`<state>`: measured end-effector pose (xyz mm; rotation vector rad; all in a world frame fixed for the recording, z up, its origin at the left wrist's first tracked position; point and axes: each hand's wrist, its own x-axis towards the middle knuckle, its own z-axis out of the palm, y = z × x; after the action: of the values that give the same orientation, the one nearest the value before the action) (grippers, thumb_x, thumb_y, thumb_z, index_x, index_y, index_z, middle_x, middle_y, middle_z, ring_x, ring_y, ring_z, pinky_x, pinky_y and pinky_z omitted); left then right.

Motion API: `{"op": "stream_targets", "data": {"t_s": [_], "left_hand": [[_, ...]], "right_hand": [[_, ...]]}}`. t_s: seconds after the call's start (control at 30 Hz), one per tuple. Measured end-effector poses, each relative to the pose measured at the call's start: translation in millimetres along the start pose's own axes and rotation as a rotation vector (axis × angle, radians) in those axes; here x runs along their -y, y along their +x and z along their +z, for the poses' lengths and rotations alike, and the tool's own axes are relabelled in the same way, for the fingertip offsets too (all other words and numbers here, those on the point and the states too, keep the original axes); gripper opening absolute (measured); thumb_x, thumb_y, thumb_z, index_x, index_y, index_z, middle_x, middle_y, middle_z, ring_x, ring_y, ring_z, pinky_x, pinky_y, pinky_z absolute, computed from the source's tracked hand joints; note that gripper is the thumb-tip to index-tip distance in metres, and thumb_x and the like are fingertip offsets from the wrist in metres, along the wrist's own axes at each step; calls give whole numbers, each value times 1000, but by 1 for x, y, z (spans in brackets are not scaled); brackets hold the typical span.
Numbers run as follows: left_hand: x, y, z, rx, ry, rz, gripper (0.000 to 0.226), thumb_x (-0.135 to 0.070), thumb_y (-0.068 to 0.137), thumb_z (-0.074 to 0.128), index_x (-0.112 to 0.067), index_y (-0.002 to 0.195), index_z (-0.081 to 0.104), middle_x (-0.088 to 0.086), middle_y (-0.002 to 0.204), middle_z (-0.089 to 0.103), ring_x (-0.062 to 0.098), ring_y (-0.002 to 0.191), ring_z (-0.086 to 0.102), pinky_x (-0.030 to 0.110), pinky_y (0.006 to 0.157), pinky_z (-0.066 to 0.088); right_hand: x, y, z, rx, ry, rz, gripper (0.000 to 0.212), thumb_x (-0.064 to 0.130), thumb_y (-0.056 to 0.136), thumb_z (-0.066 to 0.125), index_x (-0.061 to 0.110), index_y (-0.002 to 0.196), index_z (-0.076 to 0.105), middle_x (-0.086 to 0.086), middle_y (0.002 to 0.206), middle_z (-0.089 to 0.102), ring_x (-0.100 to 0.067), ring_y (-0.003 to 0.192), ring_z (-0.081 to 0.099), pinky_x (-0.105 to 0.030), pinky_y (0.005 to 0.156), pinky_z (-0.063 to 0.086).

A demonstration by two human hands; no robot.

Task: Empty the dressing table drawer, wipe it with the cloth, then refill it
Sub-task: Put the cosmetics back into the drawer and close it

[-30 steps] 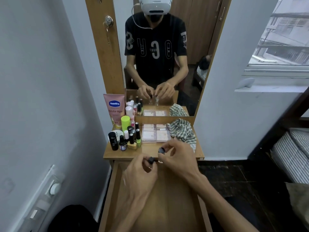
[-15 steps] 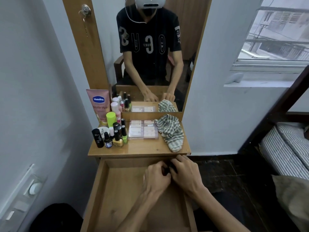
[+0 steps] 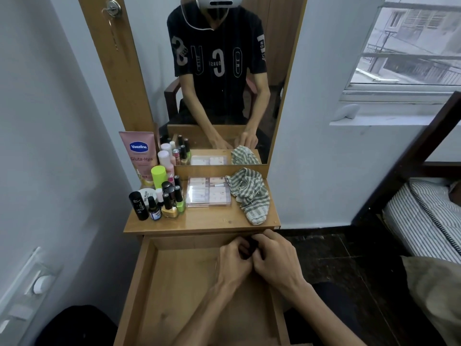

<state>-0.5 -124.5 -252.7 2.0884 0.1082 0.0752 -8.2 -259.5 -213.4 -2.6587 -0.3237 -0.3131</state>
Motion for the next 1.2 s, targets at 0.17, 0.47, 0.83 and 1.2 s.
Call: {"op": "stream_targets", "data": {"t_s": [0.17,0.47,0.83,1.2], "left_hand": [[2,2,6,23,1,-29,10,-20,73,78,-21,77,69,-10,66,69,0,62,65,14,59,49],[-2,1,5,21,74,-57,17,-21,74,74,-31,70,60,-5,71,72,13,70,71,23,61,52],[3,-8,-8,59,133,-2,19,-28,85,69,-26,104,71,-5,101,75,13,94,71,14,68,50],[-31,-16,-165,-607,204,161,15,-19,85,75,-25,93,63,-10,65,58,6,62,58,34,60,51]], "right_hand": [[-3,-2,-10,-7,19,53,9,23,78,65,25,84,71,12,80,56,-12,74,57,-26,58,39],[-2,-9,-11,24,35,80,24,25,83,68,26,105,77,12,89,62,-11,80,61,-28,65,50],[48,13,-26,-121,239,-20,22,26,83,74,29,104,79,18,79,61,-3,69,56,-24,64,51],[151,99,-9,-161,351,-122,28,36,89,72,29,116,76,11,94,70,-6,76,58,-28,71,49]]}}
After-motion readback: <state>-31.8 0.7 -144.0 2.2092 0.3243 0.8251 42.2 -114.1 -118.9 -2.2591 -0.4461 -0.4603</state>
